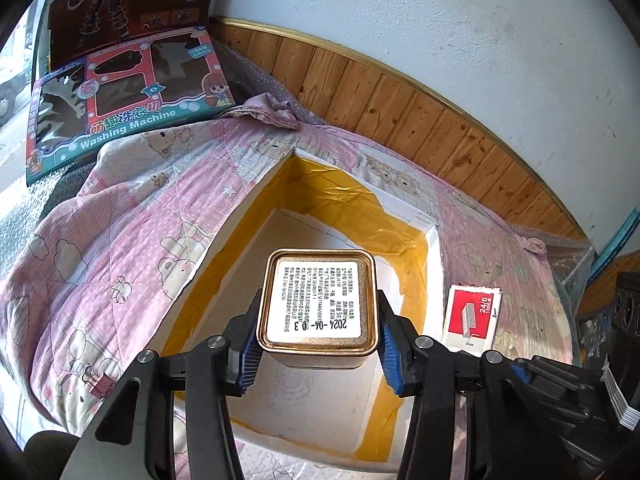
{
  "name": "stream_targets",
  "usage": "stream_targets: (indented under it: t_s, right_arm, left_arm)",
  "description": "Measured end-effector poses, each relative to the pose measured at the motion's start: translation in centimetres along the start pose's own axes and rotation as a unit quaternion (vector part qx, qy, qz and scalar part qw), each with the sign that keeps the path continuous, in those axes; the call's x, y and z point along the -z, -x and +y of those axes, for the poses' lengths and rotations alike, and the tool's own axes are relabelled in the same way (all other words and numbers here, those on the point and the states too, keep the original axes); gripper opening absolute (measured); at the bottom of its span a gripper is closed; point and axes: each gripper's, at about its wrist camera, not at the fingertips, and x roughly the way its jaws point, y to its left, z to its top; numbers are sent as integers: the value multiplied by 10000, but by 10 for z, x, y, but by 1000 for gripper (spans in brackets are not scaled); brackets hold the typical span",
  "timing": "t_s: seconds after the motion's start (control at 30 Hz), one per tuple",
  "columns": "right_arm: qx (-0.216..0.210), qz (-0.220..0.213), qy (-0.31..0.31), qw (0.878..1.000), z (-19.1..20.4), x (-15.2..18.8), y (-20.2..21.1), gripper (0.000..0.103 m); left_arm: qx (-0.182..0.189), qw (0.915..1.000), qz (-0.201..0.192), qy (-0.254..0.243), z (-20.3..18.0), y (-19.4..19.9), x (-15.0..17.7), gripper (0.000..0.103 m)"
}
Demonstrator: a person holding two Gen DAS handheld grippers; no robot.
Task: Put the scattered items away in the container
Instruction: 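Carry the gold tin and red staple box over the cardboard box with both tools, then open both tools to drop the gold tin and staple box inside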
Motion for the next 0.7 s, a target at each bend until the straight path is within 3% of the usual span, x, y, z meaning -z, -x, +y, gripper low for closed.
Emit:
stream_targets:
  t_s: [0.13, 0.43, 0.7]
  right_arm:
    - [48, 133, 135, 9998, 3, -17, -20, 15]
    - [127, 654, 169, 9976, -5, -44, -69, 15]
    - [350, 918, 227, 9949, -20, -56, -96, 19]
  left_arm:
    - [-218, 9996, 161, -74, 6, -21, -8, 50]
    - [-304, 9981, 531, -27, 14, -60, -22, 50]
    - [-653, 9940, 673, -561, -9, -89, -37, 51]
